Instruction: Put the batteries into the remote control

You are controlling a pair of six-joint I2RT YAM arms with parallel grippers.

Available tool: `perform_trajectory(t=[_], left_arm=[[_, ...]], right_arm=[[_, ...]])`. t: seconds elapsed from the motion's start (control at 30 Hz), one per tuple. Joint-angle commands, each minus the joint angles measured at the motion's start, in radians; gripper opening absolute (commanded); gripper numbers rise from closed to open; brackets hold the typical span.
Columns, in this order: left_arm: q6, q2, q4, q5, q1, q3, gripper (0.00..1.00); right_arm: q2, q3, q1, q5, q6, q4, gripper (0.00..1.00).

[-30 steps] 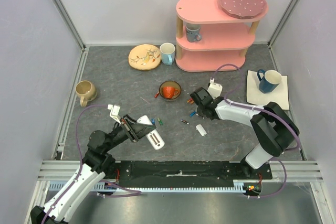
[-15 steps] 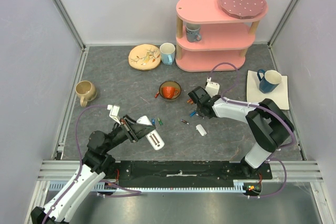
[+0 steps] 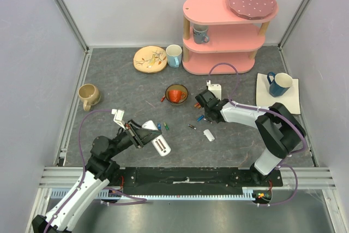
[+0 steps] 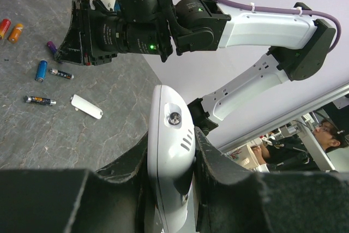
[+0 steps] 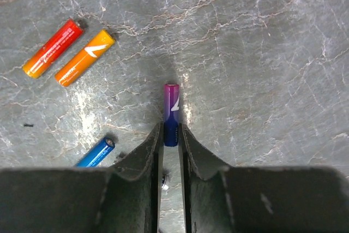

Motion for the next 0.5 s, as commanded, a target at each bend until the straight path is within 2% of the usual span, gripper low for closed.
perform_trajectory(t=[0.0, 0.2, 0.33, 0.47], left_arm=[[-0.027, -0.008, 0.024, -0.005, -0.005, -0.16, 0.02], [-0.024, 0.014, 0.041, -0.01, -0.003, -0.16, 0.02], [-0.021, 0.043, 0.053, -0.003, -0.003, -0.154, 0.02], [-0.019, 0.049, 0.059, -0.003, -0.003, -0.154, 0.02]], right_arm=[[-0.01, -0.007, -0.005, -0.029, -0.162, -0.032, 0.26], [-0.012, -0.016, -0.024, -0.051, -0.185, -0.024, 0.38], [-0.004, -0.018, -0.044, -0.087, -0.172, -0.006, 0.39], [0.001, -0.038, -0.076, -0.149, -0.142, 0.023, 0.33]])
